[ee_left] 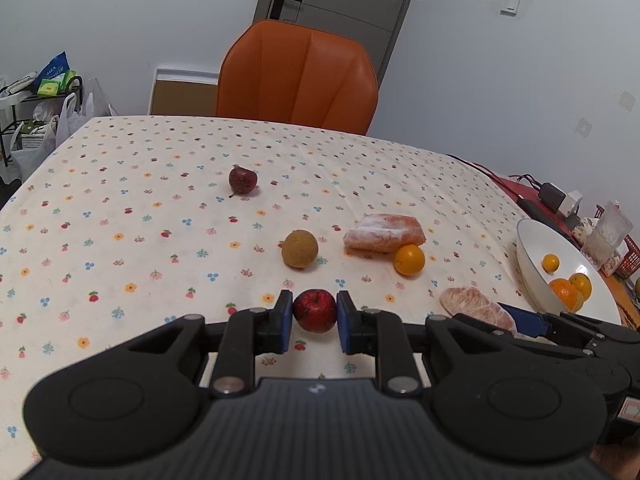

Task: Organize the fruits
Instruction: 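Lift and carry the red apple toward the plate while the right tool carries the segment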

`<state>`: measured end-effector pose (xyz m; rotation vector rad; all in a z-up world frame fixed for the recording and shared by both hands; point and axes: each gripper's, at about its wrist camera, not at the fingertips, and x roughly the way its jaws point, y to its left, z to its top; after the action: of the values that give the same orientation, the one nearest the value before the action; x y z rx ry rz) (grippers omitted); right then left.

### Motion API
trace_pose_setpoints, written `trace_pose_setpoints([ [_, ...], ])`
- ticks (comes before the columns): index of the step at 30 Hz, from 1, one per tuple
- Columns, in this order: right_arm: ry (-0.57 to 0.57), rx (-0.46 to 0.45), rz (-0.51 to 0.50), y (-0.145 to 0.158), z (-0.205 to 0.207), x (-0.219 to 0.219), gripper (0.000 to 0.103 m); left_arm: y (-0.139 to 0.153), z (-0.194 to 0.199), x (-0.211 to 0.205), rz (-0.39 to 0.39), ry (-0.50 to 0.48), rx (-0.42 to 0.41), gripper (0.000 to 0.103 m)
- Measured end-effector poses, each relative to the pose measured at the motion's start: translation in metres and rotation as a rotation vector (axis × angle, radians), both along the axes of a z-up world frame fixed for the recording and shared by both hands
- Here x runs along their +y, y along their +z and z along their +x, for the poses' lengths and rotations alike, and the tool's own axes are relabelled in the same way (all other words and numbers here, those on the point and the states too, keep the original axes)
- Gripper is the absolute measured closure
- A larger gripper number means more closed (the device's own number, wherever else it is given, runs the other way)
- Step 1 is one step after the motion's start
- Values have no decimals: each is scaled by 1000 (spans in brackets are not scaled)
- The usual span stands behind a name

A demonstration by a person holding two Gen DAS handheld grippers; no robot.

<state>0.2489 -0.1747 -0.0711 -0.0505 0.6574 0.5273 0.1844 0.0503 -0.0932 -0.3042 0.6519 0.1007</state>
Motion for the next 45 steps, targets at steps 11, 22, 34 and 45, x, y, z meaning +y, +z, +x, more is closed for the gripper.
trace_pose_setpoints([
  [11,11,-4,70,11,-6,-19,66,13,-3,-23,22,-30,-25,82],
  [22,-24,-44,143,32,-16,-54,66,29,-2,-59,38,-90,-61,82],
  [34,-99,-78,192,39,-19,-112,66,40,5,-109,65,-160,-86,82],
  [45,-202,-94,211,37,-9,-164,66,42,25,-151,67,-232,-92,82],
])
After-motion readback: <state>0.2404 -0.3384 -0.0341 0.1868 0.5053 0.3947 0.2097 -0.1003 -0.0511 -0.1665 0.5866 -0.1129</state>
